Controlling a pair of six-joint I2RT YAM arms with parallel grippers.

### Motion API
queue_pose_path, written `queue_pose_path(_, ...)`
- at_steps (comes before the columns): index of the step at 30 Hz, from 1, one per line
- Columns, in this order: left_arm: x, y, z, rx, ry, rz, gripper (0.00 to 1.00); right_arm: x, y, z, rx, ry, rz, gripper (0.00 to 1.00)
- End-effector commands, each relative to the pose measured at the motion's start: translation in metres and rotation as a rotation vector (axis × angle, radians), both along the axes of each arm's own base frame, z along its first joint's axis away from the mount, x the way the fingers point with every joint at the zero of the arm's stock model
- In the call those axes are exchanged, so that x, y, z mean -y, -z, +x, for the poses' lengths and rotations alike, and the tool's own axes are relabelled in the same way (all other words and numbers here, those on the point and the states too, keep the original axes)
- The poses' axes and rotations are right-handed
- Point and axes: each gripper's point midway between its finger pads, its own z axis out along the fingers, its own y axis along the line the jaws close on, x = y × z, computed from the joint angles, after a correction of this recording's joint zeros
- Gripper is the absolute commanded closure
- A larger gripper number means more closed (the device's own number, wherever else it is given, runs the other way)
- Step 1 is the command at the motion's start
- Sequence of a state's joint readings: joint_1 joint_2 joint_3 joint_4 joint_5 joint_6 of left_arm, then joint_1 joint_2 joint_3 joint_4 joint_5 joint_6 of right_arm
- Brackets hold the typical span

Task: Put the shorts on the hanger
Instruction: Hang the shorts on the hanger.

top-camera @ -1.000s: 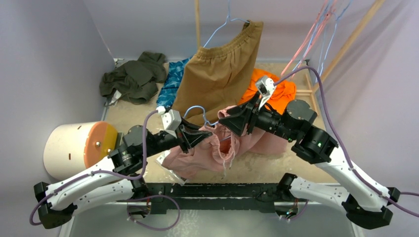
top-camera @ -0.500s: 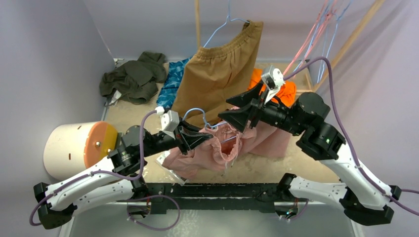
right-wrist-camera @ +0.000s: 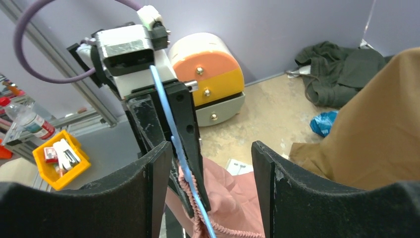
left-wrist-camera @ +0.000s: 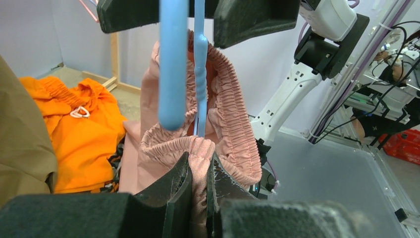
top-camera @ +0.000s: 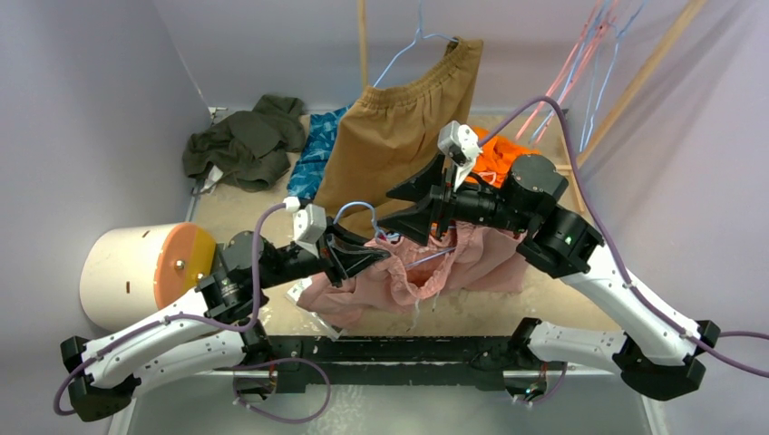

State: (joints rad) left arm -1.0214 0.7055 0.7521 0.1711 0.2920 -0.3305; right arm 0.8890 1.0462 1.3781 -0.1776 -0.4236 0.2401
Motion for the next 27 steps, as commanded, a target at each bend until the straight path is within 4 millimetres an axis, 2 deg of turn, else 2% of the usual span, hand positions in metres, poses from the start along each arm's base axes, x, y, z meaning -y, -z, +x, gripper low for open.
queue_pose_path(1, -0.006, -0.027, -0.004, 0.044, 0.005, -0.095, 1.0, -0.003, -0.026, -0.013, 0.085, -0.079, 0.08, 0.38)
queue_pose_path(7, -0.006, -0.026, -0.003, 0.036, -0.002, -0.089, 1.0, -0.015, -0.024, -0.021, 0.084, -0.127, 0.086, 0.39)
queue_pose_path(10, -0.006, -0.026, -0.002, 0.031, -0.005, -0.085, 1.0, -0.018, -0.023, -0.02, 0.085, -0.122, 0.092, 0.49)
queue_pose_path(13, -0.008, -0.026, -0.001, 0.024, -0.018, -0.083, 1.0, -0.022, -0.019, -0.02, 0.08, -0.129, 0.092, 0.66)
queue_pose_path(17, -0.013, -0.025, 0.0, 0.017, -0.035, -0.079, 1.0, -0.021, -0.017, -0.014, 0.075, -0.091, 0.09, 1.0)
queue_pose_path(22, -0.022, -0.018, -0.001, 0.008, -0.062, -0.033, 0.87, -0.003, -0.025, -0.004, 0.101, 0.025, 0.125, 1.0)
queue_pose_path(27, -0.04, -0.014, 0.004, 0.011, -0.141, -0.009, 0.81, 0.011, -0.028, 0.003, 0.102, 0.107, 0.138, 1.0)
